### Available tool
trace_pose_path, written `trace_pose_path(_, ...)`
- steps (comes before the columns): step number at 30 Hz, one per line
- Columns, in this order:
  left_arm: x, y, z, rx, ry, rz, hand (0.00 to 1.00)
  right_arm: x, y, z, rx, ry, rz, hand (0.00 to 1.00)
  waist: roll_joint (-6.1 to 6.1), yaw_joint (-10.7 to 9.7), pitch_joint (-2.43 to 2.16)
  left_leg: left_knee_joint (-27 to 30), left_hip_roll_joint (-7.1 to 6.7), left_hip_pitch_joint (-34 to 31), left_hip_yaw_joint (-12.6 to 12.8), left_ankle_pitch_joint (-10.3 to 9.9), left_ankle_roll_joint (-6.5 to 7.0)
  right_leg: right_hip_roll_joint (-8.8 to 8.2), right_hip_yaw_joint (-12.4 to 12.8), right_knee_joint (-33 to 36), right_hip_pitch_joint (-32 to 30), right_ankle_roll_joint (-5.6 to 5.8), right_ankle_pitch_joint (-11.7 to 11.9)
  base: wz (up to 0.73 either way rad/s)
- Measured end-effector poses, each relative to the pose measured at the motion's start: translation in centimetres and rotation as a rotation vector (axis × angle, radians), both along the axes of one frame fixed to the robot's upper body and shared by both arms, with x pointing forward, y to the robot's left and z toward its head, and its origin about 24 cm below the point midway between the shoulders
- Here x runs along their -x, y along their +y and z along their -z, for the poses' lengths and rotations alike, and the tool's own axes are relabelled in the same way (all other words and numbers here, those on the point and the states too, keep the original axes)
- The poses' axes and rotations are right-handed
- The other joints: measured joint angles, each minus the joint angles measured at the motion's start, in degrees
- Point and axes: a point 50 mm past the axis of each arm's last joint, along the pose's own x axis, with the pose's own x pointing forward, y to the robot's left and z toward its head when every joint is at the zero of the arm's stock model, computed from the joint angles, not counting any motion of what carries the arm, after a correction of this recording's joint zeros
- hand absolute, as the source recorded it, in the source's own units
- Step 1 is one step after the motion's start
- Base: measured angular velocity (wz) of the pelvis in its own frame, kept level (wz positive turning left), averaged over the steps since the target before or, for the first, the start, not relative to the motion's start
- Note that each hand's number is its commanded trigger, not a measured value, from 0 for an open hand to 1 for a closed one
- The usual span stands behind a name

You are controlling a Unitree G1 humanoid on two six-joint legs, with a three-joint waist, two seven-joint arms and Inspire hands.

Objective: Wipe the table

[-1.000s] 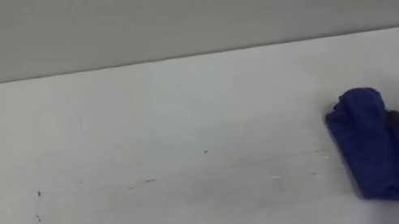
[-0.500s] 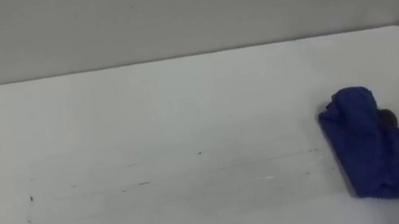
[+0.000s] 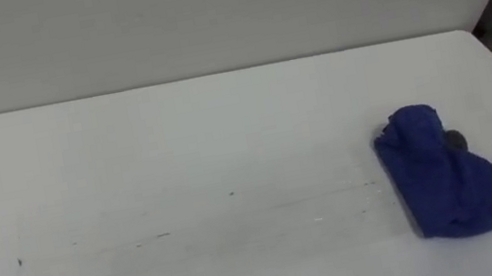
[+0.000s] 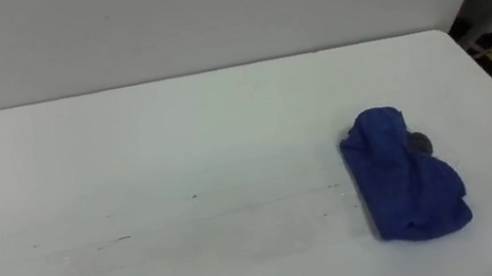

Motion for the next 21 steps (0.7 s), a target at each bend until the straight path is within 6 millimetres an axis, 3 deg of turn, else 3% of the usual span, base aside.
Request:
trace_pose_path(1,0.0,0.0,0.0,0.000,0.000,0.000,0.00,0.6,0.0,0.7,-0.034,0.003,0.023,0.00,-0.55,-0.05,-0.10,0.02,-0.01,-0.02,0.00,0.00,0.01,-0.01,-0.03,-0.01,0.00,0.00,0.00,0.00)
trace_pose_path(3,0.0,0.1,0.0,-0.002,0.001,-0.004,0.00,2.5,0.0,2.6,-0.122,0.026,0.094,0.00,0.04,-0.15,-0.01,0.09,-0.01,-0.10,-0.05,-0.04,0.03,0.00,-0.09,-0.13,0.08,0.01,0.00,0.00)
trace_pose_path(5,0.1,0.1,0.0,-0.001,0.005,-0.009,0.00,4.9,0.3,4.8,-0.214,0.059,0.191,0.00,-0.13,-0.09,0.11,0.05,-0.02,0.01,-0.05,-0.04,0.03,0.01,-0.10,-0.09,0.20,0.01,0.00,0.00)
trace_pose_path(7,0.3,0.1,0.0,0.004,0.007,-0.021,0.00,6.3,0.7,6.1,-0.278,0.071,0.258,0.00,0.20,-0.10,0.28,0.06,-0.01,0.08,-0.05,-0.07,0.00,0.01,-0.09,-0.11,0.28,0.01,-0.01,0.00)
trace_pose_path(13,0.2,0.4,-0.2,0.019,0.000,-0.024,0.00,11.8,2.9,10.1,-0.497,0.135,0.465,0.00,0.47,-0.13,0.25,0.09,-0.04,-0.27,-0.32,-0.22,-0.28,0.00,-0.32,-0.15,0.14,0.10,-0.36,0.02)
trace_pose_path(15,0.3,0.4,-0.1,0.029,0.008,-0.027,0.00,13.6,4.0,11.1,-0.552,0.175,0.518,0.00,1.00,-0.14,-0.07,0.10,-0.04,-0.26,-0.32,-0.05,-0.04,0.02,-0.31,-0.14,0.07,0.03,-0.30,0.00)
trace_pose_path(17,0.1,0.4,-0.1,0.033,0.011,-0.015,0.00,15.1,5.1,11.9,-0.604,0.212,0.548,0.00,1.07,-0.11,-0.11,0.28,-0.08,-0.04,-0.60,-0.07,-0.06,0.01,-0.55,-0.19,0.53,0.02,-0.30,0.05)
trace_pose_path(21,0.4,-0.1,0.5,0.074,0.049,0.001,0.00,16.7,7.7,13.6,-0.723,0.294,0.517,0.00,1.51,-0.06,-0.43,0.19,-0.11,0.83,-0.67,-0.27,-0.34,-0.04,-0.52,-0.34,1.24,-0.02,-0.34,-0.02)
